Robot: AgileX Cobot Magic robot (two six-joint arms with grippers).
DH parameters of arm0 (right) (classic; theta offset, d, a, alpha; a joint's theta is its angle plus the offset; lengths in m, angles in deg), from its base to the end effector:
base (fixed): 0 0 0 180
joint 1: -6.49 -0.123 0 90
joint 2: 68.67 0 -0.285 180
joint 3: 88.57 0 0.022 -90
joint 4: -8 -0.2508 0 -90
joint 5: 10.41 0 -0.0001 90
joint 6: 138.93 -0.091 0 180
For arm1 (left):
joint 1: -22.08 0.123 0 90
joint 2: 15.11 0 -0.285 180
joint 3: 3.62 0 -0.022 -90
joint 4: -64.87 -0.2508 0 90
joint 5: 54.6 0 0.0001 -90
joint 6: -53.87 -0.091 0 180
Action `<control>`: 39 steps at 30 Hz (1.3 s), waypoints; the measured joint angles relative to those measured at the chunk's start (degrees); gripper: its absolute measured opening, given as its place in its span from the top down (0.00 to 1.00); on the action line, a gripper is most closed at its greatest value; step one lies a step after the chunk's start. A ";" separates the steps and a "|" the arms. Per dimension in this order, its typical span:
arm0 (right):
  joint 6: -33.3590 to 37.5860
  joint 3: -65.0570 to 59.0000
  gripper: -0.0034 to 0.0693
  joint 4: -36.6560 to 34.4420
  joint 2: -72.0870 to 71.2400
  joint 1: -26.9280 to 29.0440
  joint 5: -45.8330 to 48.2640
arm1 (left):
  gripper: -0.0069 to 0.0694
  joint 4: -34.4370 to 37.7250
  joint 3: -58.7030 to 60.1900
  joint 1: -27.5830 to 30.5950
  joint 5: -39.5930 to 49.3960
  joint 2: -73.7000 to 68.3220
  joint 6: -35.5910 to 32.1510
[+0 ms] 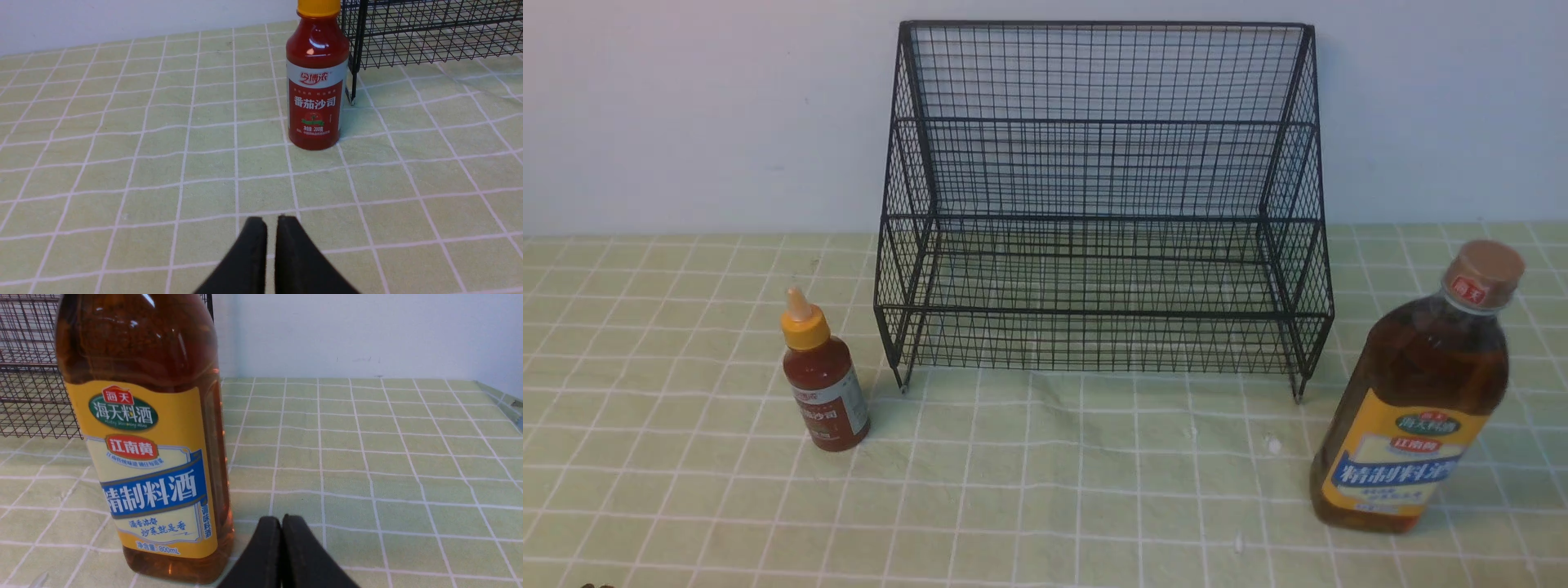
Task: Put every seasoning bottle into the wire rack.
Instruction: Use the right arm to grab the condiment bottle closest to it
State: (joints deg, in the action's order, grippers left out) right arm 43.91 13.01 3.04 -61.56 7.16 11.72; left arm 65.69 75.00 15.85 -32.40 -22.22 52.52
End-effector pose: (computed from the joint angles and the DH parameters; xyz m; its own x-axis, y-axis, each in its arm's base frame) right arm 0.0522 0.0024 0.1722 -0.3026 0.0342 -0.9525 -0.0101 0.9992 0.0391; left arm 0.0518 -0.0062 0.1708 -0.3048 0.0436 -0.9514 0.1168 0.9931 0.0081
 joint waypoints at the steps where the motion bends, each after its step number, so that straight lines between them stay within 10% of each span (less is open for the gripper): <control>1: 0.00 0.00 0.97 0.00 0.00 0.00 0.00 | 0.89 0.00 0.00 0.00 0.00 0.00 0.00; 31: -0.24 0.00 0.97 -0.26 0.00 0.00 -0.37 | 0.89 0.00 0.00 0.00 0.00 0.00 0.00; 39: -8.42 -0.43 0.97 -22.58 0.00 0.00 -20.32 | 0.89 0.00 0.00 0.00 0.00 0.00 0.00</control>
State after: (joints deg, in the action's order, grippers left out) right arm 35.49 12.58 -19.53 -61.56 7.16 -8.60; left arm 65.69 75.00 15.85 -32.40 -22.22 52.52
